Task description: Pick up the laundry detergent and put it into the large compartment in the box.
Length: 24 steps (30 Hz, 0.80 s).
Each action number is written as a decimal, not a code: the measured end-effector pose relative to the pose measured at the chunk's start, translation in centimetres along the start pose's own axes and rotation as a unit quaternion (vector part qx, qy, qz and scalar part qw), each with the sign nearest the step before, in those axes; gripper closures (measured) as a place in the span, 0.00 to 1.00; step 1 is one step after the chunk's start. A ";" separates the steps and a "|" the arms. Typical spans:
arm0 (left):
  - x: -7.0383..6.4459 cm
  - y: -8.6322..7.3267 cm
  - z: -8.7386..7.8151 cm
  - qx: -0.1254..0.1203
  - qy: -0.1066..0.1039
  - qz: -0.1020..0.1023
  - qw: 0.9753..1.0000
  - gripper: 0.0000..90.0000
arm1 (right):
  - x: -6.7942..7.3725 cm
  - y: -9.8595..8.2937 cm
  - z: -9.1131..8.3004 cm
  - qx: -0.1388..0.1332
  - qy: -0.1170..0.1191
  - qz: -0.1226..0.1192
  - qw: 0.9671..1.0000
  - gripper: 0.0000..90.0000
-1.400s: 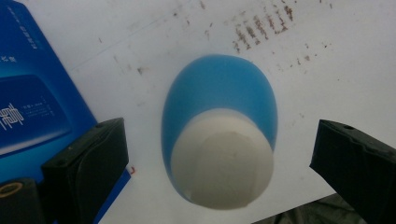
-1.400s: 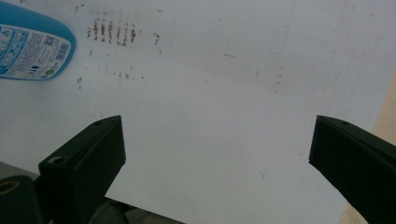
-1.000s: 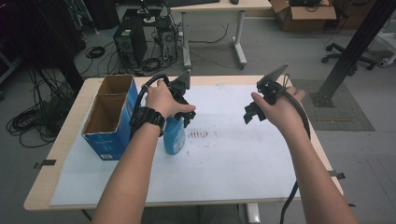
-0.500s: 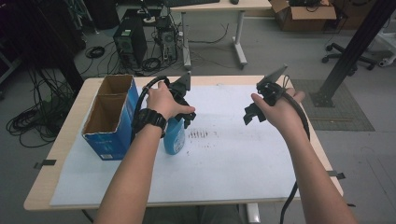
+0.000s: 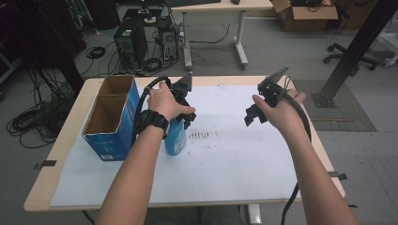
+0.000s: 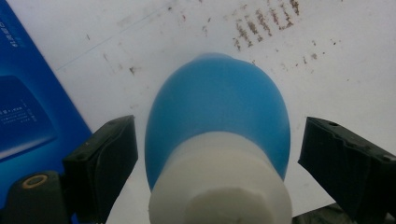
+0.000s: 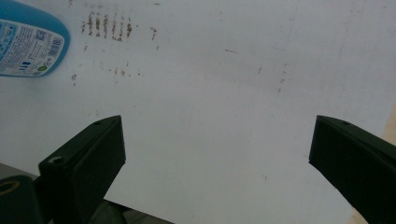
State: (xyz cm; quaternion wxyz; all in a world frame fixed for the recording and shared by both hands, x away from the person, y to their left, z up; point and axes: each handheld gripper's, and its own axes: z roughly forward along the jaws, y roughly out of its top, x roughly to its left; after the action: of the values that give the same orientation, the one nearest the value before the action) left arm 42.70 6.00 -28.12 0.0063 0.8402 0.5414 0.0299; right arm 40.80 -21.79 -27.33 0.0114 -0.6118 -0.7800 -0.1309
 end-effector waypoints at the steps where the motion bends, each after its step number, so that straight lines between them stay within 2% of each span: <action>1: 0.0 0.0 0.0 0.002 0.000 0.001 1.000 0.15 | 0.0 0.0 0.0 0.000 0.000 0.002 1.000 0.04; 24: 0.0 0.1 0.0 0.006 0.001 -0.001 1.000 0.29 | -0.2 -0.1 0.2 0.002 0.001 -0.002 1.000 0.04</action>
State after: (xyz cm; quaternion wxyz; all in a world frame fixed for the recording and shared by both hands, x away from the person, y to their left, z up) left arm 42.82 5.91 -28.17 0.0006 0.8397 0.5424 0.0273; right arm 40.74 -21.95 -27.62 0.0131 -0.6102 -0.7814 -0.1303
